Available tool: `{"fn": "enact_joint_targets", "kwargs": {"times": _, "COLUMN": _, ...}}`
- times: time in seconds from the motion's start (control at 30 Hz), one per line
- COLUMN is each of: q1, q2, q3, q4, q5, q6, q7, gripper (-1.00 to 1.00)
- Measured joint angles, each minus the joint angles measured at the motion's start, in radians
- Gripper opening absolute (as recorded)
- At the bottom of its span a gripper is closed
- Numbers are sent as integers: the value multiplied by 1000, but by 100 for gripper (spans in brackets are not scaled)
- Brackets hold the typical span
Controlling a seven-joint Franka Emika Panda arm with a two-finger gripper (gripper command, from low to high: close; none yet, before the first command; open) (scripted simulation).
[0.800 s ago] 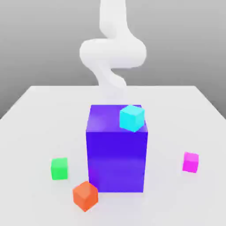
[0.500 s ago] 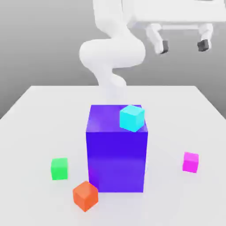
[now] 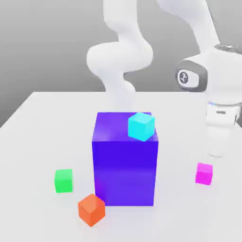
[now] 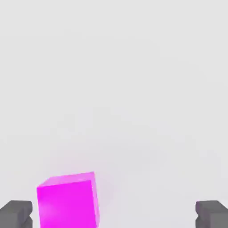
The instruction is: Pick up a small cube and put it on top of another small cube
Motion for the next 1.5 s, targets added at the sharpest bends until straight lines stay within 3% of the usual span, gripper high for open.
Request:
{"fn": "enact_joint_targets", "kwargs": {"times": 0.2, "q1": 98, "q2": 215, "q3": -128, "q4": 31, "q5": -130, "q6": 169, "q7": 87, "gripper": 0}}
{"fn": "enact_joint_targets", "kwargs": {"times": 0.23, "q1": 110, "q2": 240, "q3": -141, "q4": 36, "q5": -137, "q6": 189, "q7": 94, "gripper": -100}}
{"fn": "enact_joint_targets", "kwargs": {"times": 0.5, "q1": 98, "q2": 217, "q3": -129, "q4": 31, "q5": -139, "q6": 170, "q7": 94, "gripper": -100}}
{"fn": "enact_joint_targets", "kwargs": {"times": 0.7, "q1": 56, "q2": 20, "q3": -59, "q4": -4, "q5": -9, "q6": 16, "q7": 0, "gripper": -100}}
{"fn": "enact_joint_targets", "kwargs": {"times": 0.8, "q1": -19, "q2": -41, "q3": -89, "q4": 12, "q5": 1, "q6": -9, "q7": -32, "gripper": -100}}
{"fn": "enact_joint_targets", "kwargs": {"times": 1.27, "q1": -429, "q2": -317, "q3": -339, "q4": 102, "q5": -229, "q6": -87, "q7": -102, "gripper": -100}}
{"fn": "enact_joint_targets", "kwargs": {"times": 1.5, "q1": -587, "q2": -392, "q3": -473, "q4": 77, "q5": -302, "q6": -131, "q7": -196, "gripper": -100}}
